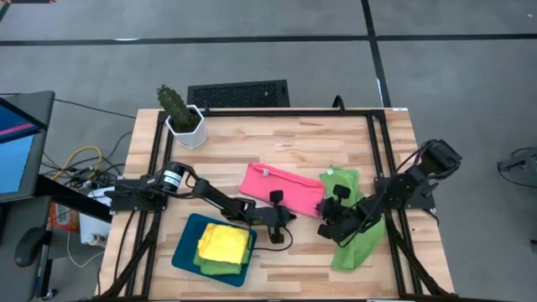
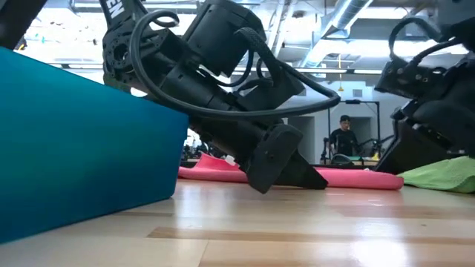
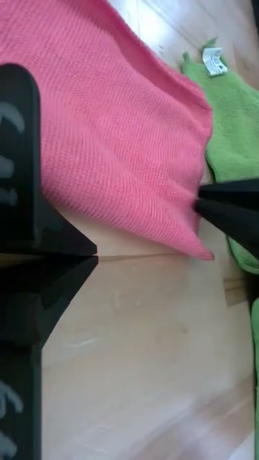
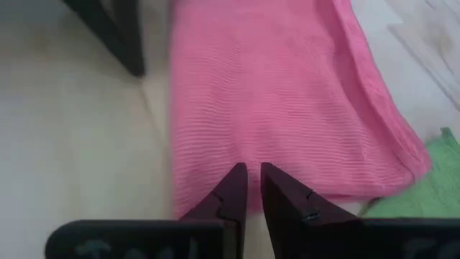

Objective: Fold microfiber towels
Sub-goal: Fold the pink microfiber

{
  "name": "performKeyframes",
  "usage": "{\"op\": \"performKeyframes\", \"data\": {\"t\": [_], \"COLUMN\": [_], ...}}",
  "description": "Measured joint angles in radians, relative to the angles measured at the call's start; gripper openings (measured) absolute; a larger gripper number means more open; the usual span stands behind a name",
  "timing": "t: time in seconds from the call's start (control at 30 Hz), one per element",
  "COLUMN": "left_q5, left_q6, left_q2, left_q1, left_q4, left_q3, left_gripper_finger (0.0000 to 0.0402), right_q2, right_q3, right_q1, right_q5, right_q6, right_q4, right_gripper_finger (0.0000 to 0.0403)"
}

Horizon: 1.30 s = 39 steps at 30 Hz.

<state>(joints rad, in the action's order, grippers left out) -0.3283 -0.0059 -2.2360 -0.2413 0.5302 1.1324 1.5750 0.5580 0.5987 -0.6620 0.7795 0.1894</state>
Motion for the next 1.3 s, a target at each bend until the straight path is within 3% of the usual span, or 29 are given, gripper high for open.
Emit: {"op": "performKeyframes", "data": {"t": [0.2, 0.37, 0.43, 0.7, 0.8, 1.07, 1.17, 1.3], "left_q5": [0.019, -0.093, -0.072, -0.044, 0.02, 0.078, 0.037, -0.112], "left_q6": [0.044, 0.223, 0.23, 0.164, 0.13, 0.169, 0.239, 0.306], "left_q2": [0.02, 0.068, 0.054, 0.04, 0.037, 0.07, 0.106, 0.109], "left_q1": [-0.009, -0.036, -0.018, 0.038, 0.051, 0.004, -0.02, -0.02], "left_q4": [0.009, 0.116, 0.135, 0.099, 0.063, 0.043, 0.067, 0.022], "left_q3": [-0.003, -0.005, -0.002, -0.025, -0.026, -0.02, -0.015, -0.017], "left_gripper_finger": [0.0004, 0.0004, 0.0004, 0.0004, 0.0004, 0.0004, 0.0004, 0.0004], "right_q2": [-0.033, -0.008, 0.007, 0.134, 0.202, 0.312, 0.312, 0.26], "right_q3": [0.0, -0.03, -0.049, -0.075, -0.075, -0.068, -0.068, -0.076], "right_q1": [0.074, 0.086, 0.085, 0.109, 0.117, 0.144, 0.156, 0.186], "right_q5": [-0.153, -0.276, -0.313, -0.308, -0.271, -0.284, -0.291, -0.309], "right_q6": [0.017, 0.034, 0.025, -0.013, -0.014, 0.092, 0.091, 0.025], "right_q4": [-0.017, -0.112, -0.176, -0.419, -0.488, -0.538, -0.529, -0.496], "right_gripper_finger": [0.0065, 0.0065, 0.0065, 0.0065, 0.0065, 0.0065, 0.0065, 0.0065]}}
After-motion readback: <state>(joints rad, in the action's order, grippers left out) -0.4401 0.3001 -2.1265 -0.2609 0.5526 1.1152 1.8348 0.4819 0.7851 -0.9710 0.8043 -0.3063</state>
